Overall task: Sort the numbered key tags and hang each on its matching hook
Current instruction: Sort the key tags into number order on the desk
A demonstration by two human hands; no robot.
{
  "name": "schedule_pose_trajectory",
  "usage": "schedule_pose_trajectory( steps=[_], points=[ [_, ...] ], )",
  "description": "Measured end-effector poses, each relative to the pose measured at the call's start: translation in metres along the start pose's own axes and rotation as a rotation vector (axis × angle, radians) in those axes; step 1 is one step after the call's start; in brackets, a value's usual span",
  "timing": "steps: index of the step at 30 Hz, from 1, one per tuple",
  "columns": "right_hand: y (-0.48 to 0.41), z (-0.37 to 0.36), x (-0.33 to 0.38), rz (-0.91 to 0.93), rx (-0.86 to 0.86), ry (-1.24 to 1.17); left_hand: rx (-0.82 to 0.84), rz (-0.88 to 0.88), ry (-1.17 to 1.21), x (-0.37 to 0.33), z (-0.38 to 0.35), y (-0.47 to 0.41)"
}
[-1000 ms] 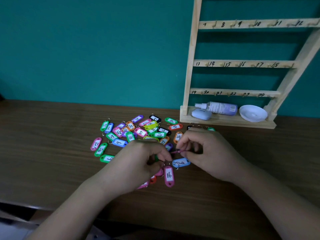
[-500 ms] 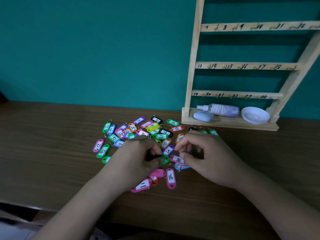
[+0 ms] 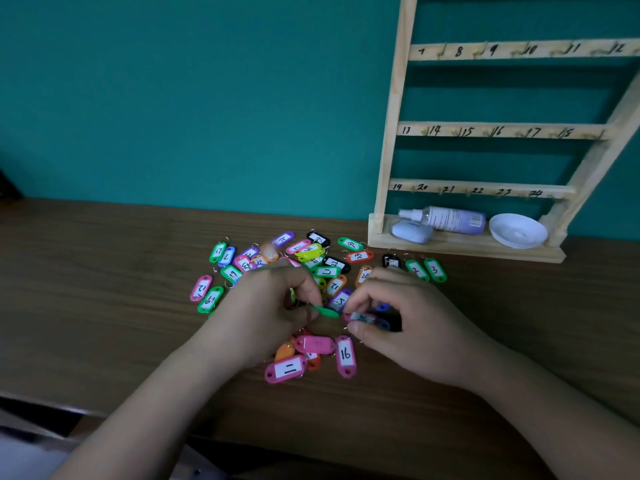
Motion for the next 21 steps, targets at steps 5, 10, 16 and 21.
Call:
schedule_pose_trajectory(
  steps=[5,10,16,21],
  points=[
    [-0.002,-0.008,0.003,0.006,0.014,0.032,0.110,0.001,0.093,0.004,0.008,0.006],
    [-0.002,-0.019,0.010,0.032,0.026,0.043,0.087,0.009,0.115,0.010,0.024,0.010],
    [-0.006,-0.013,0.010,0.007,-0.100,0.072,0.127,0.007,0.064,0.014,0.019,0.012],
    [-0.013,-0.018,0.002,-0.059,-0.143,0.140,0.133,0.040,-0.041,0.024,0.025,0.010]
  ],
)
Point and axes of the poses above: each hand's wrist, its own y-axis away from the middle knuckle, its own z-axis out of the back of the hand, x = y × z, the point moved 7 cm from there along -y, towards the middle knuckle, and after that the axes turned 11 degrees about -z, right-handed, at the moved point
